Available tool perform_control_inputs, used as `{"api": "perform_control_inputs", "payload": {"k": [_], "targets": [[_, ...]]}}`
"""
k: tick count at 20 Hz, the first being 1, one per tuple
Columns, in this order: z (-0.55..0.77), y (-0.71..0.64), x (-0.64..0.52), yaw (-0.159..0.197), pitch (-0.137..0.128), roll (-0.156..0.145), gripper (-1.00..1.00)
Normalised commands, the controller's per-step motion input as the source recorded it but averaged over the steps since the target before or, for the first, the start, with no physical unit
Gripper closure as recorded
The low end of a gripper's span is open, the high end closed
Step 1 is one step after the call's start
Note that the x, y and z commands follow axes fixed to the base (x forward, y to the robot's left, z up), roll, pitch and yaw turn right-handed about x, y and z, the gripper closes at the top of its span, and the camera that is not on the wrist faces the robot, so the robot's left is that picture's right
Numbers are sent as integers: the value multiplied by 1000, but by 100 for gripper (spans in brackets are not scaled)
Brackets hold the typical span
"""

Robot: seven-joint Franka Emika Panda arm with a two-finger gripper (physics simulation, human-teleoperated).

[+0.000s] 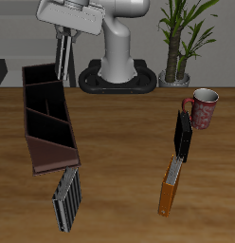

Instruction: Place the left striped book into the right desk caddy's front compartment

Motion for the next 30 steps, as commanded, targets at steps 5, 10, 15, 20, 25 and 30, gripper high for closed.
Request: {"api": "perform_control_inputs", "payload": {"k": [5,10,15,20,25,30], "targets": [[-87,32,25,-15,16,4,100],[-89,74,26,6,10,18,100],[-61,-83,45,-19,9,-12,100],[-113,-35,26,-9,21,-1,100],[-117,-35,38,-1,16,-5,100],[-126,2,69,-20,17,2,100]]}}
